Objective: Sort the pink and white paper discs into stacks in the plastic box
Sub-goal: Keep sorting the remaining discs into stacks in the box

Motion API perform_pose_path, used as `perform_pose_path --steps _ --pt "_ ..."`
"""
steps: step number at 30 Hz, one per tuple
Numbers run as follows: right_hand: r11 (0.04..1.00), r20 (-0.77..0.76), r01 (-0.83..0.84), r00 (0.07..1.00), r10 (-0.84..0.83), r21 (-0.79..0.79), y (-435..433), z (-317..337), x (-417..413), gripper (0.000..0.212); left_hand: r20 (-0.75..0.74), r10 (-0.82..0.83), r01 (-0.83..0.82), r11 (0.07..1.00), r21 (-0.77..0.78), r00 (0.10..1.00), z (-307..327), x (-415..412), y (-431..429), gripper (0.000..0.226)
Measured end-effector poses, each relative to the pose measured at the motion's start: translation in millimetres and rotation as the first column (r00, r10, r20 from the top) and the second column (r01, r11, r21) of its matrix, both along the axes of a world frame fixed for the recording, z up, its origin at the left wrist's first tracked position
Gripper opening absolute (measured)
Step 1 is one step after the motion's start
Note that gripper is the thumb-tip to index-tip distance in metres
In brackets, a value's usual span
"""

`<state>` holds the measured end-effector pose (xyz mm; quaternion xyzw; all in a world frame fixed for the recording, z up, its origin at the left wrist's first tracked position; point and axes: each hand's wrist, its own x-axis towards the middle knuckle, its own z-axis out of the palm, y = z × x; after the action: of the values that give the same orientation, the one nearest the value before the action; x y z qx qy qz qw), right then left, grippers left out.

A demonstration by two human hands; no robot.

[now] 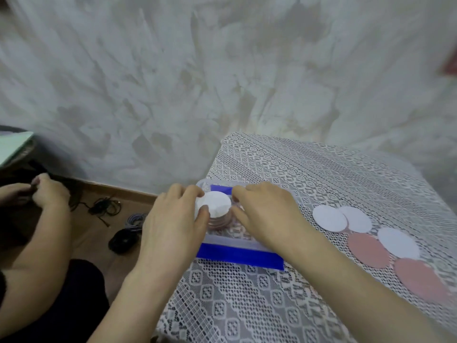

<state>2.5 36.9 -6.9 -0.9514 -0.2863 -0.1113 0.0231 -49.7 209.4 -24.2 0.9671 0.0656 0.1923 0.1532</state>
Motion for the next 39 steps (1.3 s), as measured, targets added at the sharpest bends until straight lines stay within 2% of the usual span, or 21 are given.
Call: perform_pose_path --steps 5,9,17,23,27,32,39 --pt "0.999 0.088 0.032 0.996 -0.03 -0.019 -31.4 12.6 -15.4 0.023 0.031 -0.092 0.088 0.989 0.118 0.995 9.5 14.4 -31.6 0.025" --pt "0.996 0.104 0.084 0.991 -0.084 -0.002 -65.4 22.6 -26.4 0.026 0.027 -0.214 0.197 0.935 0.294 0.976 14.0 24.0 -64.6 0.02" --pt "0.951 0.03 0.31 0.95 -0.31 -0.01 -159.6 32.6 -42.7 0.03 0.071 -0.342 0.317 0.919 0.233 0.937 16.3 27.3 -152.4 0.032" --pt "0.861 -0.101 0.506 0.861 -0.499 0.06 -237.2 -2.8 -63.9 0.034 0.02 -0.487 0.476 0.861 0.18 0.873 -17.7 12.9 -230.9 0.036" --pt "0.831 -0.202 0.543 0.833 -0.515 0.121 -258.2 -35.2 -77.5 0.033 -0.035 -0.543 0.542 0.83 0.134 0.839 -42.6 1.1 -255.2 0.035" --pt "0.832 -0.292 0.528 0.833 -0.47 0.168 -277.2 -40.5 -70.6 0.033 -0.031 -0.543 0.543 0.832 0.118 0.839 -52.4 3.4 -259.0 0.032" --pt "0.796 -0.468 0.58 0.76 -0.452 0.173 -297.3 -39.0 -71.3 0.059 -0.05 -0.521 0.522 0.836 0.17 0.852 -52.3 1.5 -260.7 0.019"
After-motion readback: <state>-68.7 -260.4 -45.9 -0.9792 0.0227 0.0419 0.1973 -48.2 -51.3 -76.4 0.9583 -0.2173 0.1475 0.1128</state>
